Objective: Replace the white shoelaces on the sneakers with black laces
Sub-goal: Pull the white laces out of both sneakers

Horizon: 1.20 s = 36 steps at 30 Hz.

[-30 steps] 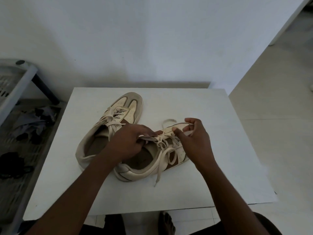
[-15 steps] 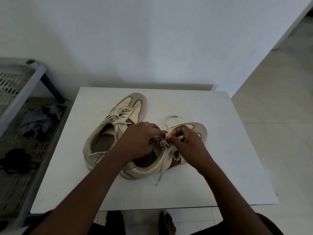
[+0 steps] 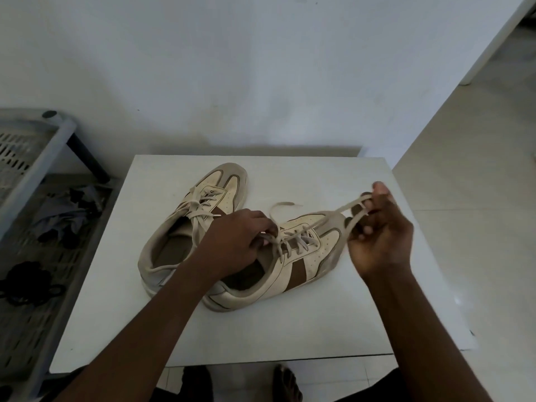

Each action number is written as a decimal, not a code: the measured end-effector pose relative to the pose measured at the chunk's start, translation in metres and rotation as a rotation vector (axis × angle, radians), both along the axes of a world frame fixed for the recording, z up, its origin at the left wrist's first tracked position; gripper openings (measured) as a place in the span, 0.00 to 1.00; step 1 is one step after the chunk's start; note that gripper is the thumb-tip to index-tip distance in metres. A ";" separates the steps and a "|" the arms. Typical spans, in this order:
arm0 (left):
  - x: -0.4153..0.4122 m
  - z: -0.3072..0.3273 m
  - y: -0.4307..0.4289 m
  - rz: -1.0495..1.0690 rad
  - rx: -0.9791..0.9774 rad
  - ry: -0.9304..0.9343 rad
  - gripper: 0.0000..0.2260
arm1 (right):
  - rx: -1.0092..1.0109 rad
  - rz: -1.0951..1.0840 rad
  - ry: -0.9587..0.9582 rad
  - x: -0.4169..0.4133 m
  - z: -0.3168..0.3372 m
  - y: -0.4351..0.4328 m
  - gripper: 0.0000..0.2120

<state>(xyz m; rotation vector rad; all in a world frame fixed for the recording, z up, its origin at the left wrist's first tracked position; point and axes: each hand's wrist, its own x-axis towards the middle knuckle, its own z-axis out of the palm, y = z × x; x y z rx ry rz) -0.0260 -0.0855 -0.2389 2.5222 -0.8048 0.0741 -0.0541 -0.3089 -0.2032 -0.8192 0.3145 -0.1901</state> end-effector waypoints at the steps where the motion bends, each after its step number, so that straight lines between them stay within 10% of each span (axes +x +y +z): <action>1: -0.001 0.000 0.000 -0.004 0.000 -0.010 0.11 | 0.016 -0.079 0.006 0.002 0.000 -0.008 0.05; 7: 0.001 0.000 -0.003 0.004 -0.036 0.041 0.13 | -0.267 -0.083 -0.049 0.007 -0.003 -0.025 0.07; 11: 0.001 0.001 -0.006 0.021 -0.029 0.043 0.12 | -1.248 0.540 0.122 -0.001 -0.011 -0.002 0.17; 13: 0.001 0.001 -0.006 -0.002 -0.004 0.061 0.10 | -1.553 0.417 0.201 -0.002 -0.021 0.010 0.16; 26: 0.000 0.000 -0.010 0.045 -0.227 0.043 0.02 | -1.206 0.645 0.130 -0.008 -0.024 0.038 0.08; 31: -0.001 0.024 -0.013 0.272 -0.847 0.540 0.06 | -1.291 0.584 0.066 -0.011 -0.030 0.047 0.06; 36: 0.010 0.043 0.007 0.490 -1.626 0.750 0.03 | -0.738 0.548 0.005 -0.011 -0.008 0.035 0.13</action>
